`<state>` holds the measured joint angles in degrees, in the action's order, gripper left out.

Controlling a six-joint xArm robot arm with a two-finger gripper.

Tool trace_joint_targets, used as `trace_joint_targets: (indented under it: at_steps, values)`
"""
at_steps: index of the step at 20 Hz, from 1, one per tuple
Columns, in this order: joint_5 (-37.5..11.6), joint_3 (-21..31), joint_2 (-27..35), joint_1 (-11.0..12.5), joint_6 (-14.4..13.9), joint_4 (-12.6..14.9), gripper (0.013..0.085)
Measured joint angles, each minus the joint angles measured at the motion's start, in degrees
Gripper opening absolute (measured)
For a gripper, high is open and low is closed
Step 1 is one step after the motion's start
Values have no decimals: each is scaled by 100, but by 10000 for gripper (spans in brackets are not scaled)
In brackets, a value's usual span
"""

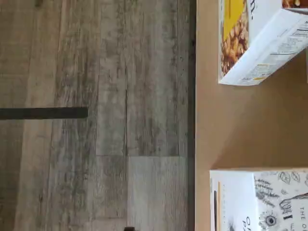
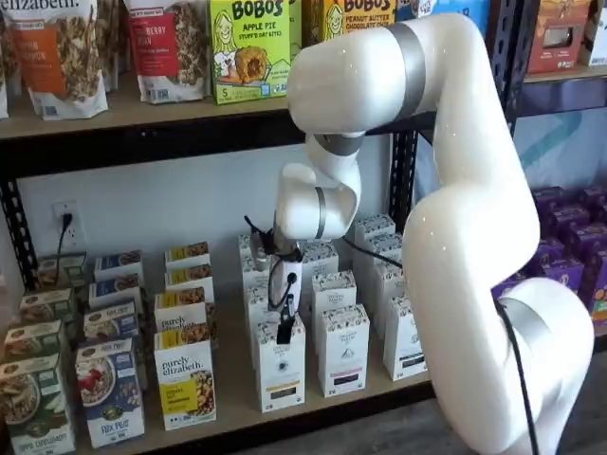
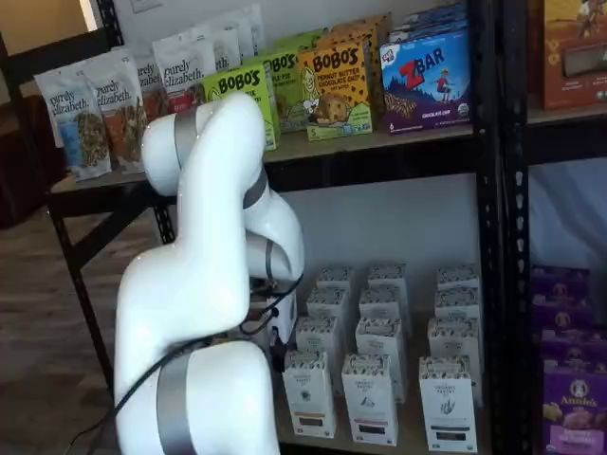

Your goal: Pick up the white box with a yellow strip in the middle, on the bottom shelf, the fourth box from the left

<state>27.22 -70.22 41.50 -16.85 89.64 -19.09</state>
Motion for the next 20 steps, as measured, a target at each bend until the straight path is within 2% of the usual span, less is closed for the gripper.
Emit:
trace_joint_targets:
  at_steps: [6, 12, 15, 20]
  values:
    - [-290, 27, 189, 110, 368, -250, 850]
    - [-736, 76, 335, 116, 923, -808, 850]
    - [-769, -21, 444, 115, 1046, -940, 850]
    - [-772, -230, 618, 108, 1067, -977, 850]
